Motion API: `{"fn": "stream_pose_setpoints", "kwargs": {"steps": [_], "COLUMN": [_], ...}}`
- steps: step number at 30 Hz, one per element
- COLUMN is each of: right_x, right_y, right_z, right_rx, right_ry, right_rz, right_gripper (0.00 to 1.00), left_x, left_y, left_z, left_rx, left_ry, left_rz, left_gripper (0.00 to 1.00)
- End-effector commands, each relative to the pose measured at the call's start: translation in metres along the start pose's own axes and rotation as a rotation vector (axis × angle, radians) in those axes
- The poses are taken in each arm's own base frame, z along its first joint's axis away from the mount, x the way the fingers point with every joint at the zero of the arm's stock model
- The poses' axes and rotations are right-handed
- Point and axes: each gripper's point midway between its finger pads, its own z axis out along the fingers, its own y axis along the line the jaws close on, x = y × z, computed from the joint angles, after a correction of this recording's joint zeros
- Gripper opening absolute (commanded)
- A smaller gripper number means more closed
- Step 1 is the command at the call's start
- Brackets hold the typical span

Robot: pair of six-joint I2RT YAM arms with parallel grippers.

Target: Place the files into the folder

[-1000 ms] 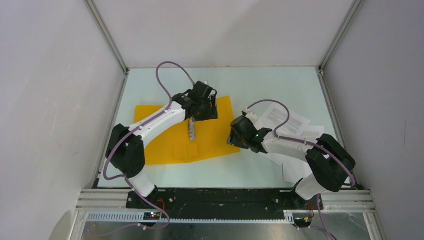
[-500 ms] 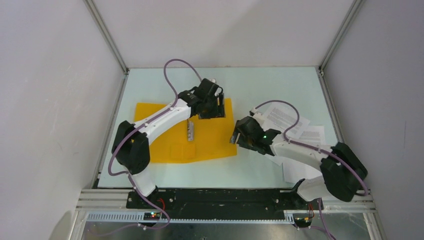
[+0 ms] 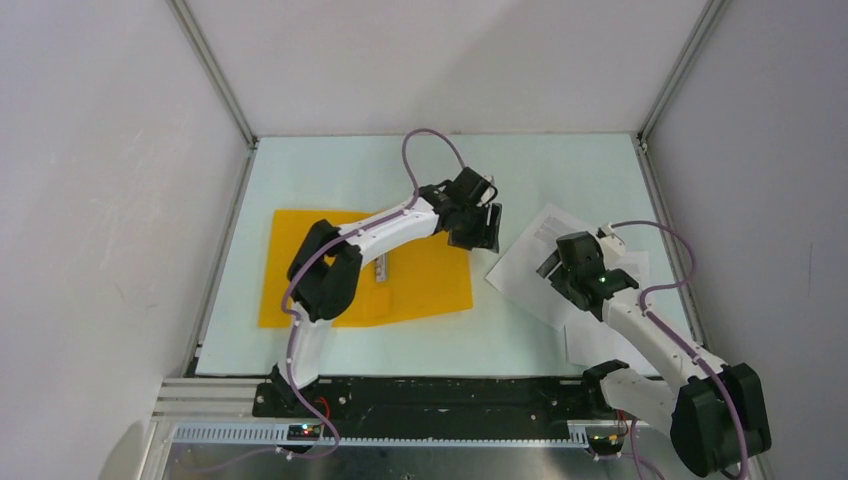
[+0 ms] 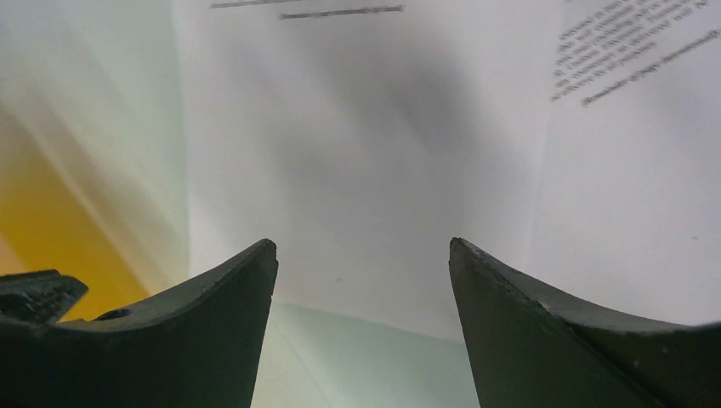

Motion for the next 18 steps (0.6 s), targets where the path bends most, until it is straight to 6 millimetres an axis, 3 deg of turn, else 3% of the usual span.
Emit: {"fn": "stream_pose_setpoints", "kwargs": {"steps": [1,11,18], "right_x": [-0.002,-0.008,-0.012], "right_y": [-0.015,-0.011,-0.012], "right_z": [0.005,0.007,0.010], "right_rx": [0.017,-0.023,-0.033], "right_ry": [0.008,0.011,0.012], "right_rz": [0.005,0.007,0.020], "right_gripper": [0.78,0.78,0.78], "left_x": [0.021,0.060,0.072], "left_y": [-0.011,-0.010,-0.011], "left_z": [0.012,0.035,0.049], "left_rx": [0.047,0.095,0.117], "left_ry": [0.063,0.180,0.224], "left_rz": [0.046,0.009,-0.013], "left_gripper": [0.69,0.64,0.61]}}
